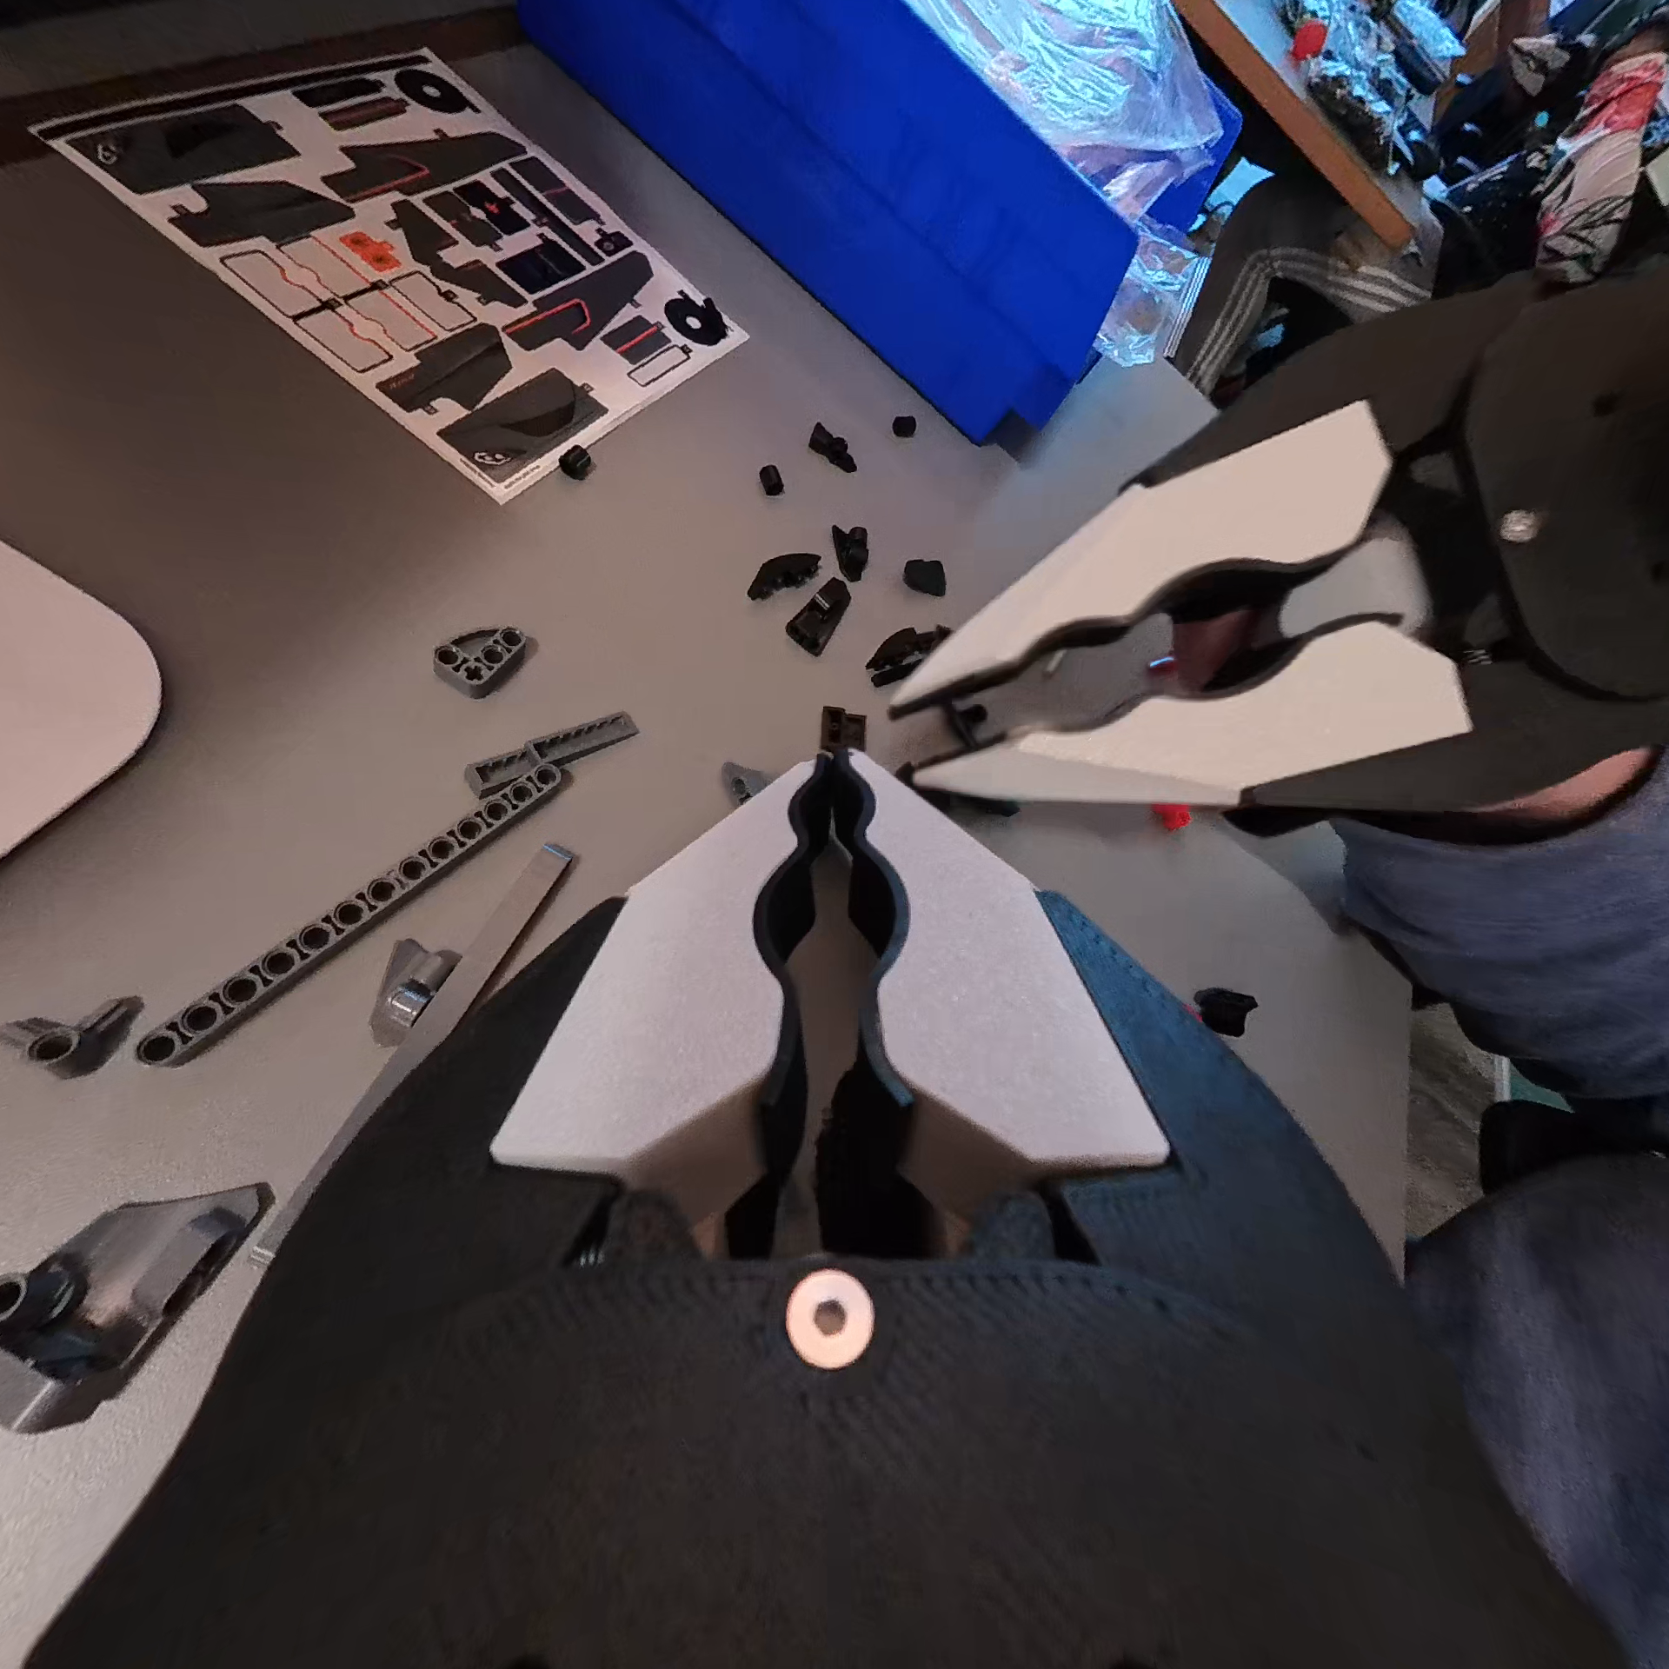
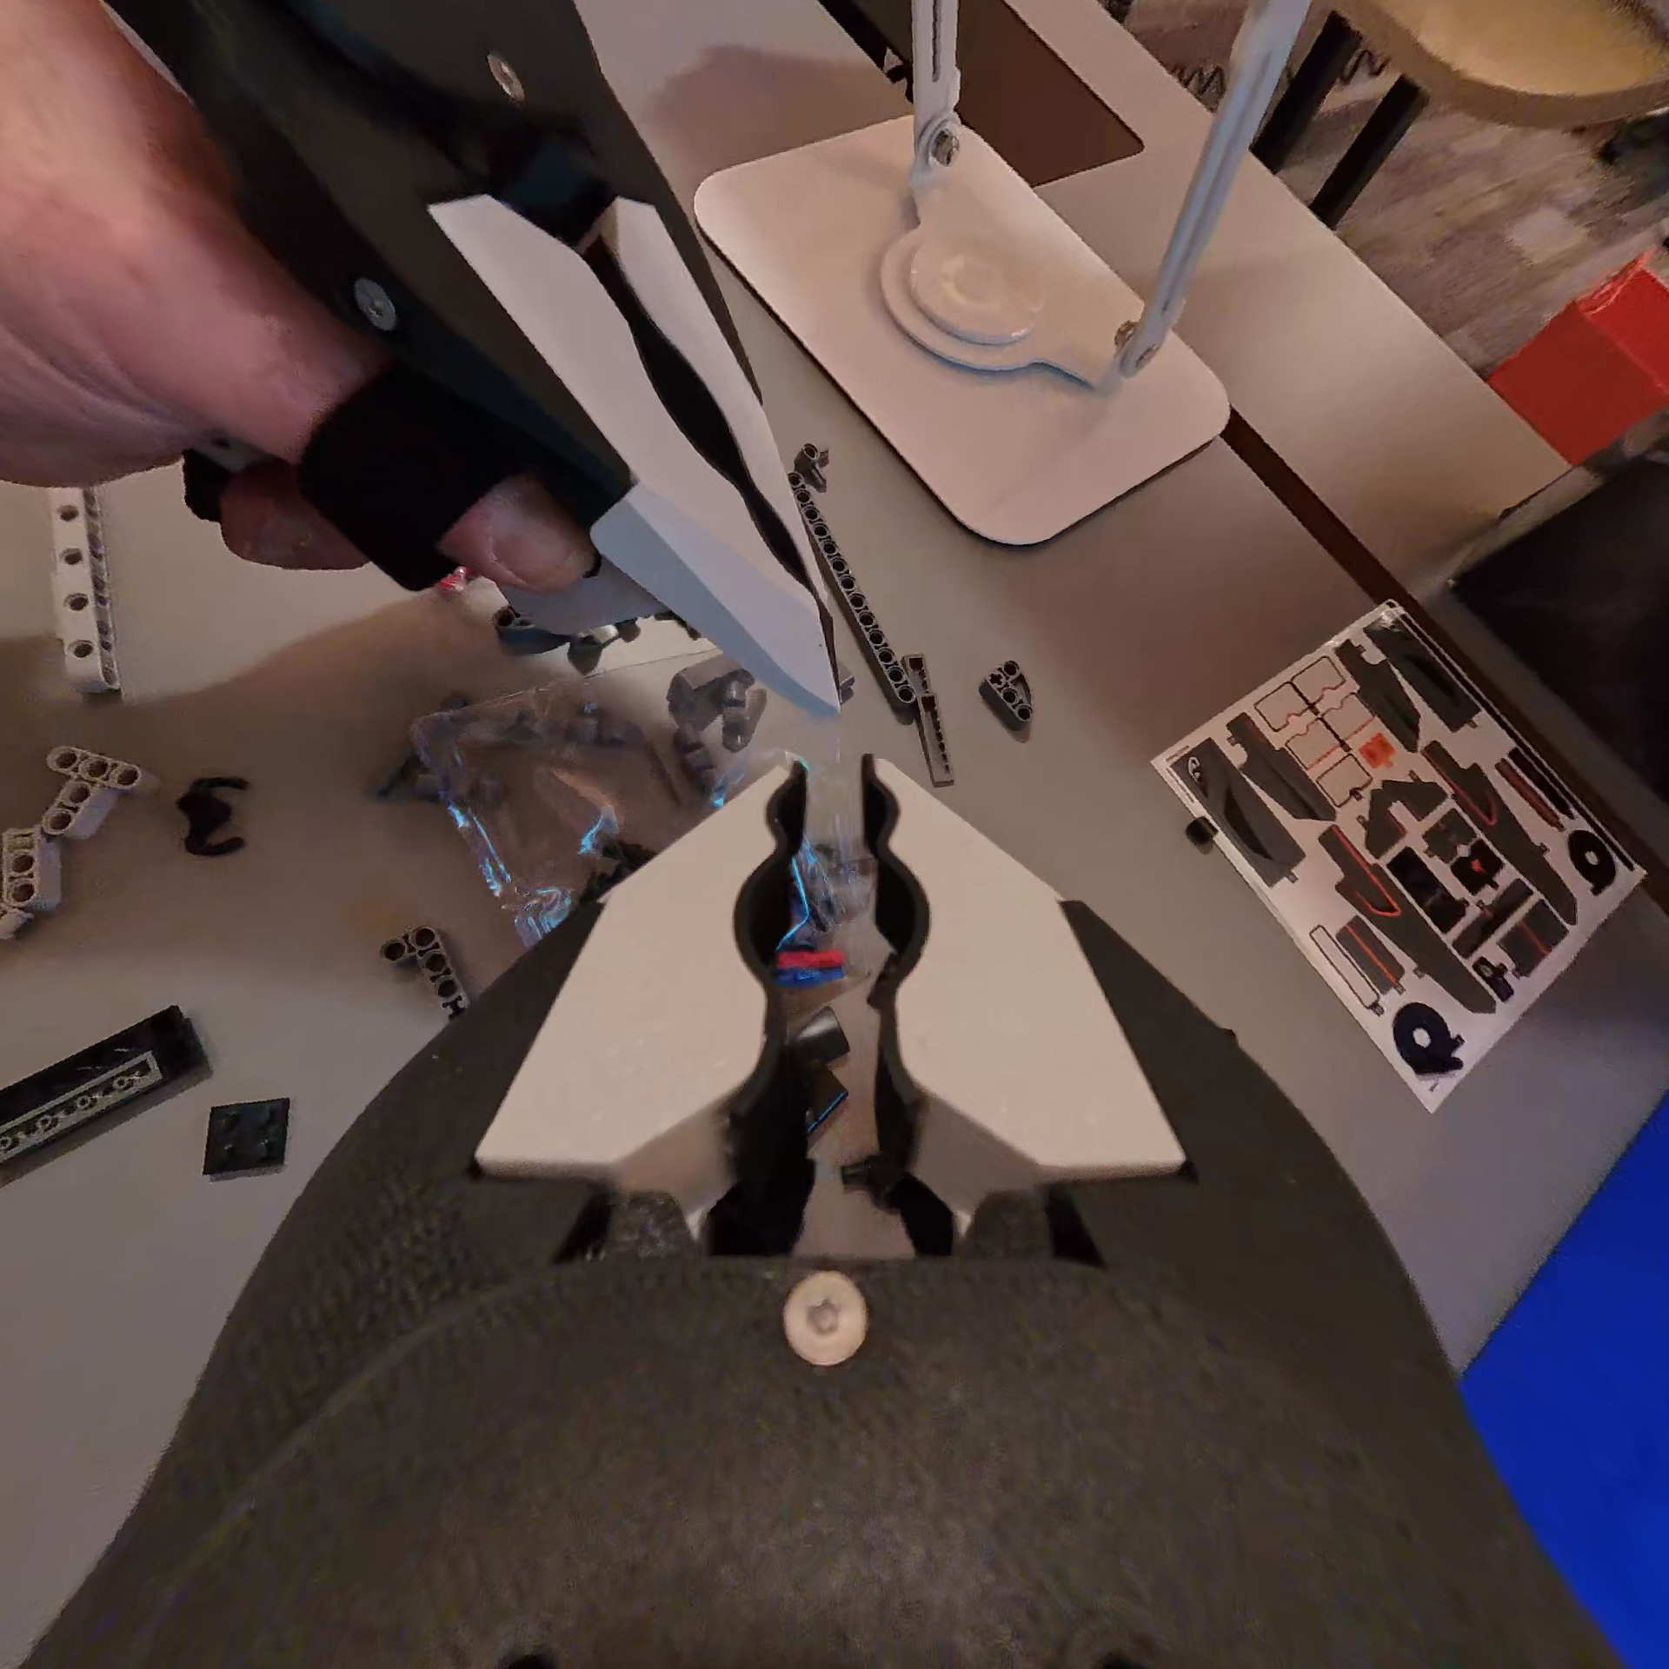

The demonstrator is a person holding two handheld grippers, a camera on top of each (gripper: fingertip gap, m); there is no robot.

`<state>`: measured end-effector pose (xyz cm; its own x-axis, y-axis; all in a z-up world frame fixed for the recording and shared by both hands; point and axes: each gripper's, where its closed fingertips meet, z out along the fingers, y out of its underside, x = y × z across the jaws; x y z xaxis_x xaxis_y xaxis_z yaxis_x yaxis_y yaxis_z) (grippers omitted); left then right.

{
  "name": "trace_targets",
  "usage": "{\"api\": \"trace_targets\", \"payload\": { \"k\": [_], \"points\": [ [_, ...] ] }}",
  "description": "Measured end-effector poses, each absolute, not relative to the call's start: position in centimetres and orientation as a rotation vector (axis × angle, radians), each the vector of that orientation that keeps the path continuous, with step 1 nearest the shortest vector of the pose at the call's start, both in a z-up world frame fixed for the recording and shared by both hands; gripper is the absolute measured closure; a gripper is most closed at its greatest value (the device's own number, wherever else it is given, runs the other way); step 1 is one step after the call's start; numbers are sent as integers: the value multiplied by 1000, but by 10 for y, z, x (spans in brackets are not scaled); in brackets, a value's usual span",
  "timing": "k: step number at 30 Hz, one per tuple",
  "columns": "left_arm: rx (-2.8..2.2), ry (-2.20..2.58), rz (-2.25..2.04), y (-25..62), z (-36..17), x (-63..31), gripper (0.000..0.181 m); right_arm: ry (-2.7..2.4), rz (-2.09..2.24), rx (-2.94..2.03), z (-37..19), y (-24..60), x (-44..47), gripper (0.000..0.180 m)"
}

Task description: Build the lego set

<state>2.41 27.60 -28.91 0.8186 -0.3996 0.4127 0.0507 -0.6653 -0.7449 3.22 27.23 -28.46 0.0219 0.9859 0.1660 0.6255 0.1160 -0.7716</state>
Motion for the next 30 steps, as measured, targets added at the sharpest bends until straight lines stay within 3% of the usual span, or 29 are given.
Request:
{"api": "trace_targets", "payload": {
  "k": [1, 6, 15, 30],
  "points": [
    [-2189, 268, -725, 276, -288, 25, 181, -1695, 649, -1606, -289, 273, 31, 160],
    [-2148, 344, -748, 272, -280, 33, 181, -1778, 842, -1651, -302, 265, 22, 143],
    [-2077, 480, -755, 265, -268, 41, 181, -1853, 1117, -1630, -293, 251, 19, 178],
    [-1924, 781, -644, 237, -242, 58, 181, -1700, 1573, -1677, -258, 235, 39, 180]
  ]
}}
